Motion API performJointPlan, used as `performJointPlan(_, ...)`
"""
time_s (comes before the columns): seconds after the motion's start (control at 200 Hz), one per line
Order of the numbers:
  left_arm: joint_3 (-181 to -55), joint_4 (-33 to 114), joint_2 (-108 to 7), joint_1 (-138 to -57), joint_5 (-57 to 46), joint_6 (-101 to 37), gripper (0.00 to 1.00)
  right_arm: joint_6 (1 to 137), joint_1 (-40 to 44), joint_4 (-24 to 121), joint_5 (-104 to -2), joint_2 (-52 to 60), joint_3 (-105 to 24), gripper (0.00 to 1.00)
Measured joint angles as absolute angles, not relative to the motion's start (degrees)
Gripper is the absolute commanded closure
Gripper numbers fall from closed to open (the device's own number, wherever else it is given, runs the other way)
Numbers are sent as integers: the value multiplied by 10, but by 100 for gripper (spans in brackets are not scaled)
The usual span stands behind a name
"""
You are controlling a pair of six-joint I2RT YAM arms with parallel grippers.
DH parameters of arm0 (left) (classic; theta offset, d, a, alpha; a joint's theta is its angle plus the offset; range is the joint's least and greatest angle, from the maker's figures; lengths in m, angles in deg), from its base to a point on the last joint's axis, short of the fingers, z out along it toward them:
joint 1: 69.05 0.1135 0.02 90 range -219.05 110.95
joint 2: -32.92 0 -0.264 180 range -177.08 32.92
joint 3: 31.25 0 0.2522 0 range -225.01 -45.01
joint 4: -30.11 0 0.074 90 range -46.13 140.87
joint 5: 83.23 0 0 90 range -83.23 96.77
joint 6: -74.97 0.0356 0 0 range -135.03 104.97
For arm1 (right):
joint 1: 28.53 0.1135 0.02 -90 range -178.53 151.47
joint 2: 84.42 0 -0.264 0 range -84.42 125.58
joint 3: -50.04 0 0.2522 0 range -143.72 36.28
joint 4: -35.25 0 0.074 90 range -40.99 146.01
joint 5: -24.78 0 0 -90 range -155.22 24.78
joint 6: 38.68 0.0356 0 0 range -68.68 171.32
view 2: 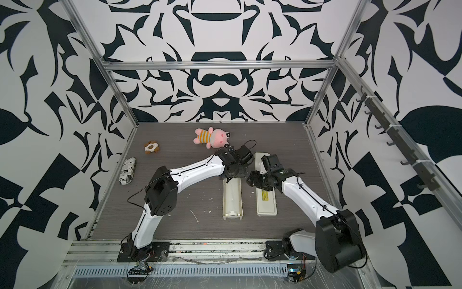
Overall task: Put plastic wrap rolls into dispensers
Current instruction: Place the plastic wrap into the plastic wrap cutting box, then pick up the lid from the center of the board.
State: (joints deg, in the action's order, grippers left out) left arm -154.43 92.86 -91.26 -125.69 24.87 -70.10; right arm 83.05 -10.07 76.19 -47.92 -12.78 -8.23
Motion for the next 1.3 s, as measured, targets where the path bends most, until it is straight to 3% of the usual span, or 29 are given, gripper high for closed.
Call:
performJointPlan(0.27,-1541,922,-810,-1257,271,-690,1,786,-100,807,-538,-130,-109,21)
performJointPlan(0.495,-1364,876,-654,-1225,285,-683,1,730,-100,848,-642,-71,-166,1)
performJointPlan(0.83,-1169,800,-568,-1101,233,-655,1,660,-102,861,-728,84,-255,1)
performJointPlan(1.3,-1137,745,-566,-1053,173,-635,1,654,-151,860,-704,218,-340,0)
